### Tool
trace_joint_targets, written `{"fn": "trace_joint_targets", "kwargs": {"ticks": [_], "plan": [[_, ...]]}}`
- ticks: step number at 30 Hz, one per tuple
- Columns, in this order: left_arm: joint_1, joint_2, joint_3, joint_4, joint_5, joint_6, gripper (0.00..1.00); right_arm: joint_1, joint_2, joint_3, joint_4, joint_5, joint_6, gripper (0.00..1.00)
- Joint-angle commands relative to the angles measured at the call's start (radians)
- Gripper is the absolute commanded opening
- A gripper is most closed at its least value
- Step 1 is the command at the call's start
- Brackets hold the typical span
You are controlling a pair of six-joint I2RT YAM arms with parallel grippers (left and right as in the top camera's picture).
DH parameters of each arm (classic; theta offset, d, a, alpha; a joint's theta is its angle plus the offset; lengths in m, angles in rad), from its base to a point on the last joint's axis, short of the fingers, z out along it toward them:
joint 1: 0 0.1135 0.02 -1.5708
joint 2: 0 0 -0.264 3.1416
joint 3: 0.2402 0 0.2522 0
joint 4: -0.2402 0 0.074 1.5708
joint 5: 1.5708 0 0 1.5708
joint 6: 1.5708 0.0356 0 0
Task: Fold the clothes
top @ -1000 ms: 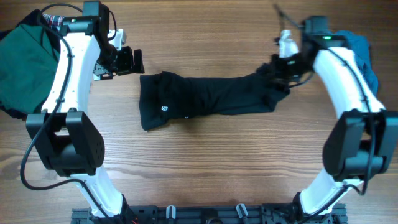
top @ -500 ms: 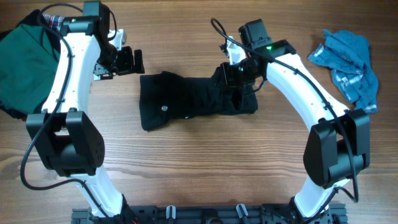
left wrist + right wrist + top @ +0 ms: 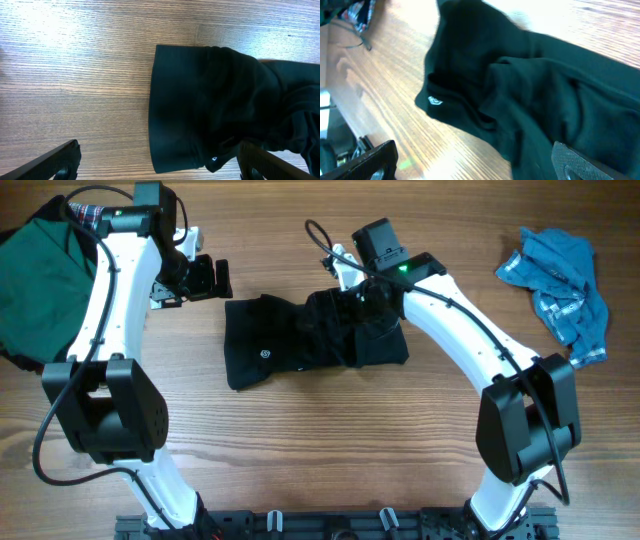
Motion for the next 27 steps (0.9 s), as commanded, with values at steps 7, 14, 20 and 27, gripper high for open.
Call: {"fn": "trace_joint_targets", "kwargs": {"ticks": [7, 14, 20, 27], "plan": [[0.003, -0.030, 0.001, -0.007, -0.009, -0.013, 1.00, -0.069, 0.016, 0.018, -0.014, 0.020, -0.003, 0.93], [0.003, -0.028, 0.001, -0.008, -0.009, -0.013, 1.00, -0.118, 0.017, 0.018, -0.070, 0.159, -0.011, 0.75], [0.003, -0.028, 0.001, -0.008, -0.009, -0.013, 1.00, -0.085, 0.017, 0.015, -0.130, 0.397, 0.028, 0.69], [0.003, -0.028, 0.001, -0.008, -0.009, -0.013, 1.00, -0.082, 0.019, -0.045, -0.056, 0.407, 0.046, 0.48]]}}
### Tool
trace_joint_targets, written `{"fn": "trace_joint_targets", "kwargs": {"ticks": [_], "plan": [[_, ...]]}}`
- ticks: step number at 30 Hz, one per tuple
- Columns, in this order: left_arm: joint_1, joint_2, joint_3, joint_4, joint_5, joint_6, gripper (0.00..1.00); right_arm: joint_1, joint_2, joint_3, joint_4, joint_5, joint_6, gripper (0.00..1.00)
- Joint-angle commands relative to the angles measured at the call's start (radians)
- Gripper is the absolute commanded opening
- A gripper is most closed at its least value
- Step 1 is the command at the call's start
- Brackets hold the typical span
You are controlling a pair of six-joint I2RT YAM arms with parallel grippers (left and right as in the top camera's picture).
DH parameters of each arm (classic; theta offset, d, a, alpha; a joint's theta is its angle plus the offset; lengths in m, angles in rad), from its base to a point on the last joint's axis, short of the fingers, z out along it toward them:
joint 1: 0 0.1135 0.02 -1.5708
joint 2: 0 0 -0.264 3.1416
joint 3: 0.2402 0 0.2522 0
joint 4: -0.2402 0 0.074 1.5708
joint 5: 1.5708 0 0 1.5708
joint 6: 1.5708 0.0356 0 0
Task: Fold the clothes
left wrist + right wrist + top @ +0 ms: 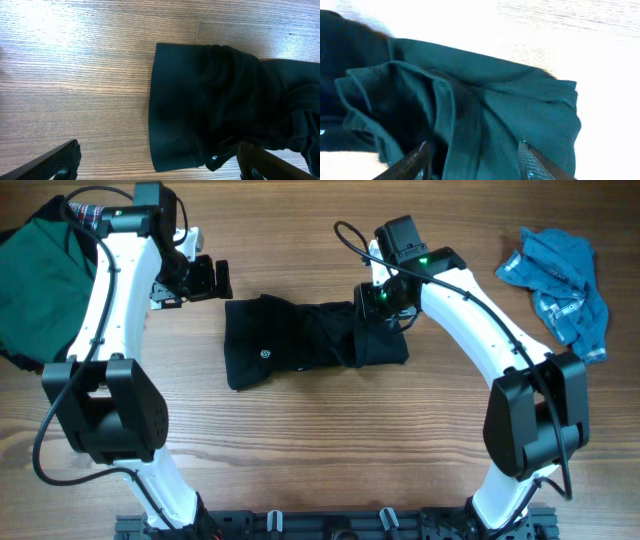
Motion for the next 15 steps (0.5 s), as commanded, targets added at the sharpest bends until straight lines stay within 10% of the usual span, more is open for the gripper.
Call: {"fn": "trace_joint_targets", "kwargs": {"ticks": [1, 15], "plan": [[0.003, -0.028, 0.001, -0.003, -0.009, -0.013, 1.00, 0.006, 0.019, -0.027, 0.031, 0.031, 0.016, 0.45], [0.003, -0.028, 0.001, -0.003, -0.009, -0.013, 1.00, 0.051, 0.088, -0.027, 0.072, 0.068, 0.030, 0.31]]}}
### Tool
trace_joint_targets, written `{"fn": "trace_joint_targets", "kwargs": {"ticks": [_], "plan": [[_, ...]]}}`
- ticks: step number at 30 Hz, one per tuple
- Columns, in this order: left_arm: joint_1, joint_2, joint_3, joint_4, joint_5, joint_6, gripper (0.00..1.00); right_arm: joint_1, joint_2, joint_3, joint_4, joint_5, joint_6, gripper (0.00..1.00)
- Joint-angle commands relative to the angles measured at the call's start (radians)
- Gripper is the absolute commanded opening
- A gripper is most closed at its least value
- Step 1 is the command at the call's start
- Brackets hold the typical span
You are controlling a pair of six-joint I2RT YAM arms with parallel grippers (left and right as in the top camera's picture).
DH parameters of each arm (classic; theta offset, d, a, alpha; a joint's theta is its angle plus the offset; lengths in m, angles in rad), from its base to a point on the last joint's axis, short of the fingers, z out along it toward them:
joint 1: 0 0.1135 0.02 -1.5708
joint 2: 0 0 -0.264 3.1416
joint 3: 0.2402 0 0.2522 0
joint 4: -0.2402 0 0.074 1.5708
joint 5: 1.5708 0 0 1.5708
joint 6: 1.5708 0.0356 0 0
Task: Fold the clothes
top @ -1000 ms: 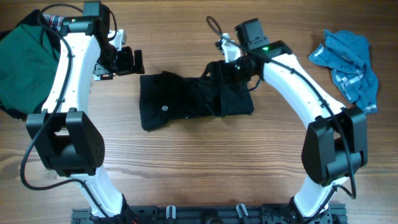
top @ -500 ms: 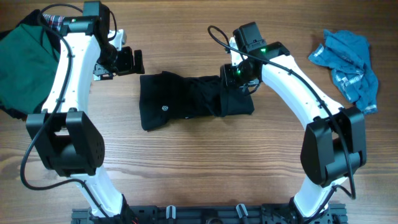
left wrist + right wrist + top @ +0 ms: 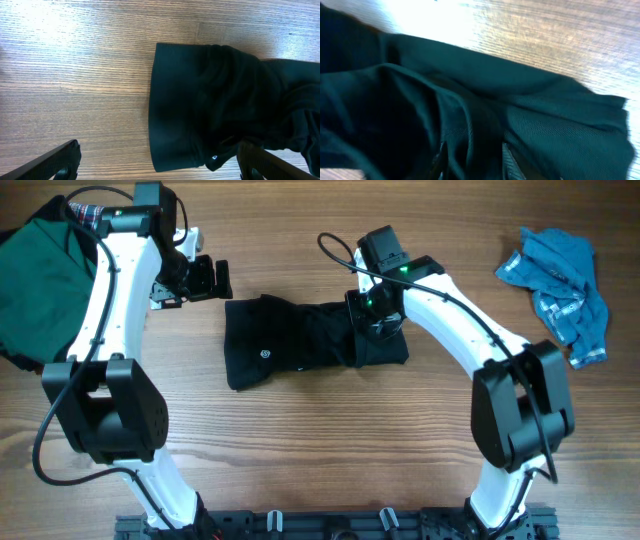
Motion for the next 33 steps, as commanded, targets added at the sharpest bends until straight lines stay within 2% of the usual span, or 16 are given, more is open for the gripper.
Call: {"fn": "trace_joint_targets", "kwargs": {"ticks": [1, 3, 6, 8, 13, 21, 22, 23, 24, 25, 27, 33], "plan": [[0.003, -0.028, 0.001, -0.003, -0.009, -0.013, 1.00, 0.002, 0.018, -0.011, -0.002, 0.059, 0.026, 0.29], [0.003, -0.028, 0.001, -0.003, -0.009, -0.013, 1.00, 0.002, 0.018, -0.011, -0.003, 0.061, 0.026, 0.24], [0.003, -0.028, 0.001, -0.003, -0.009, -0.013, 1.00, 0.002, 0.018, -0.011, -0.006, 0.076, 0.026, 0.09], [0.003, -0.028, 0.001, -0.003, -0.009, -0.013, 1.00, 0.002, 0.018, -0.006, -0.021, 0.066, 0.026, 0.04], [0.003, -0.028, 0.001, -0.003, -0.008, -0.013, 1.00, 0.026, 0.009, -0.002, -0.028, -0.080, 0.002, 0.04], [0.003, -0.027, 0.001, -0.003, -0.009, -0.013, 1.00, 0.121, -0.016, 0.061, -0.026, -0.093, -0.001, 0.06], [0.003, -0.027, 0.001, -0.003, -0.008, -0.013, 1.00, 0.123, -0.016, 0.061, -0.021, -0.106, -0.001, 0.09], [0.003, -0.026, 0.001, -0.003, -0.008, -0.013, 1.00, 0.125, -0.016, 0.061, -0.021, -0.122, -0.002, 0.18], [0.003, -0.026, 0.001, -0.003, -0.008, -0.013, 1.00, 0.126, -0.016, 0.061, -0.019, -0.136, -0.003, 0.58], [0.003, -0.026, 0.001, -0.003, -0.005, -0.013, 1.00, 0.127, -0.016, 0.061, -0.013, -0.137, -0.005, 0.79], [0.003, -0.026, 0.001, -0.002, -0.005, -0.013, 1.00, 0.127, -0.016, 0.061, 0.006, -0.137, -0.031, 0.92], [0.002, -0.026, 0.001, -0.003, 0.021, -0.013, 1.00, 0.126, -0.016, 0.061, 0.056, -0.124, -0.035, 0.96]]}}
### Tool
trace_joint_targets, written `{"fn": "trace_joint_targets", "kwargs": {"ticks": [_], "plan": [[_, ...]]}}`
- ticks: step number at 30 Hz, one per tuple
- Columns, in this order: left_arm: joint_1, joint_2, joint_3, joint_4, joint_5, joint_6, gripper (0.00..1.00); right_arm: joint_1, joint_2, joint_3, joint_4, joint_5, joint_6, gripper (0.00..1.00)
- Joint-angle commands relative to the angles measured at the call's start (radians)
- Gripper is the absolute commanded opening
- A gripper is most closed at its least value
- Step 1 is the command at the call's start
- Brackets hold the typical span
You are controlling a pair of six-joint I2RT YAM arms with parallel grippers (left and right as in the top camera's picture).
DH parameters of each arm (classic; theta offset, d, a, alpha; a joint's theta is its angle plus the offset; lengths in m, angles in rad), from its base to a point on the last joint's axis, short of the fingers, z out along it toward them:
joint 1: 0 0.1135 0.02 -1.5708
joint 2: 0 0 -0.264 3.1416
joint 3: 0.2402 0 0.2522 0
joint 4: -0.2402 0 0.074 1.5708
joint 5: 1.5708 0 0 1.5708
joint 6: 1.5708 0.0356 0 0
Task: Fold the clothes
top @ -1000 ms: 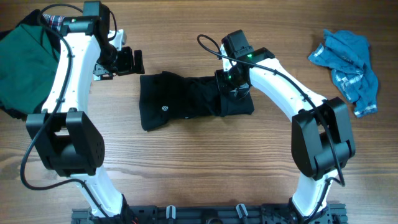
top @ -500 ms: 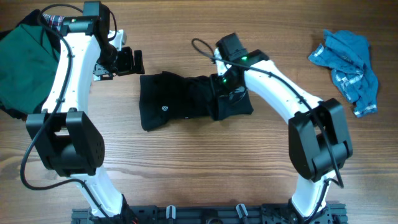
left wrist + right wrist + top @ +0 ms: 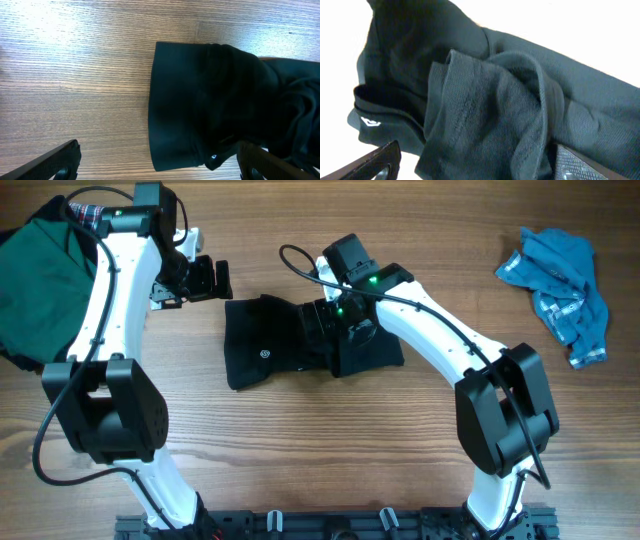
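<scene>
A black garment (image 3: 265,350) lies flat in the middle of the wooden table, with a small white logo on its left half. My right gripper (image 3: 335,320) hovers low over its middle. In the right wrist view that gripper (image 3: 480,167) is open wide, and a bunched fold of the dark fabric (image 3: 485,105) lies between its fingers. My left gripper (image 3: 205,278) stands open just beyond the garment's far left corner. In the left wrist view the garment's left end (image 3: 200,100) lies ahead of the open left gripper (image 3: 157,150).
A dark green garment with a plaid piece (image 3: 35,280) is heaped at the far left. A blue patterned cloth (image 3: 560,285) lies crumpled at the far right. A black rail (image 3: 330,525) runs along the table's front edge.
My right gripper has moved left from the garment's right part to its middle. Its jaws were narrow around a fold and now stand wide open. Fabric is bunched toward the middle. The left arm is unchanged.
My right gripper was open over the garment's middle. Then it was at the right end with its jaws narrowed, then narrow on a fold there. Now it is back over the middle, open, with fabric gathered under it. The left gripper stayed open at the far left corner throughout.
</scene>
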Motion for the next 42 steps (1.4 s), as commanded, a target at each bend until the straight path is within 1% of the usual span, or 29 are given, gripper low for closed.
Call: {"fn": "trace_joint_targets", "kwargs": {"ticks": [1, 3, 6, 7, 9, 11, 13, 15, 17, 19, 23, 25, 30, 32, 35, 38, 39, 40, 41, 42], "plan": [[0.003, -0.026, 0.001, 0.000, 0.020, -0.013, 1.00, 0.005, -0.021, 0.021, 0.015, -0.008, -0.036, 0.96], [0.003, -0.026, 0.001, 0.000, 0.020, -0.013, 1.00, 0.002, -0.021, 0.024, 0.020, 0.041, -0.042, 0.96], [0.003, -0.026, 0.001, 0.000, 0.041, -0.013, 1.00, -0.021, -0.023, 0.080, -0.008, 0.032, -0.042, 0.99], [0.003, -0.026, 0.001, 0.000, 0.062, -0.013, 1.00, -0.030, -0.023, 0.108, -0.033, 0.033, -0.042, 1.00], [0.003, -0.024, 0.001, 0.004, 0.175, -0.013, 1.00, -0.061, -0.025, 0.189, -0.109, 0.033, -0.060, 0.99], [0.003, -0.020, 0.001, 0.002, 0.252, -0.022, 1.00, -0.088, -0.025, 0.241, -0.164, 0.034, -0.069, 0.99], [0.003, -0.016, 0.000, -0.008, 0.267, -0.063, 1.00, -0.132, -0.025, 0.302, -0.231, 0.033, -0.073, 0.99], [0.004, -0.016, -0.026, 0.004, 0.276, -0.071, 1.00, -0.180, -0.026, 0.327, -0.273, 0.026, -0.097, 0.99], [0.006, -0.016, -0.073, 0.024, 0.286, -0.070, 1.00, -0.217, -0.025, 0.326, -0.306, 0.012, -0.122, 1.00], [0.005, -0.016, -0.175, 0.074, 0.309, -0.069, 1.00, -0.250, -0.024, 0.324, -0.343, 0.011, -0.133, 0.99], [0.005, -0.016, -0.300, 0.169, 0.350, -0.070, 1.00, -0.246, -0.024, 0.323, -0.399, 0.015, -0.151, 0.99], [0.002, -0.016, -0.307, 0.188, 0.350, -0.069, 1.00, -0.241, -0.024, 0.311, -0.416, 0.016, -0.155, 0.99], [-0.051, -0.017, -0.307, 0.262, 0.394, -0.061, 1.00, -0.238, -0.024, 0.181, -0.409, 0.019, -0.147, 0.99], [-0.079, -0.017, -0.307, 0.289, 0.394, -0.061, 1.00, -0.225, -0.025, 0.177, -0.416, 0.051, -0.149, 0.99], [-0.127, -0.019, -0.307, 0.334, 0.394, -0.061, 1.00, -0.174, -0.025, 0.176, -0.409, 0.162, -0.146, 1.00], [-0.159, -0.023, -0.307, 0.351, 0.394, -0.061, 1.00, -0.153, -0.025, 0.176, -0.382, 0.185, -0.121, 1.00], [-0.165, -0.023, -0.307, 0.353, 0.394, -0.061, 0.98, -0.153, -0.025, 0.176, -0.377, 0.185, -0.110, 0.99], [-0.168, -0.024, -0.307, 0.354, 0.394, -0.061, 0.94, -0.153, -0.025, 0.176, -0.372, 0.187, -0.105, 0.96], [-0.168, -0.024, -0.307, 0.355, 0.394, -0.061, 0.81, -0.153, -0.025, 0.176, -0.366, 0.189, -0.093, 0.93], [-0.168, -0.024, -0.307, 0.354, 0.394, -0.062, 0.49, -0.153, -0.025, 0.176, -0.361, 0.190, -0.092, 0.84]]}}
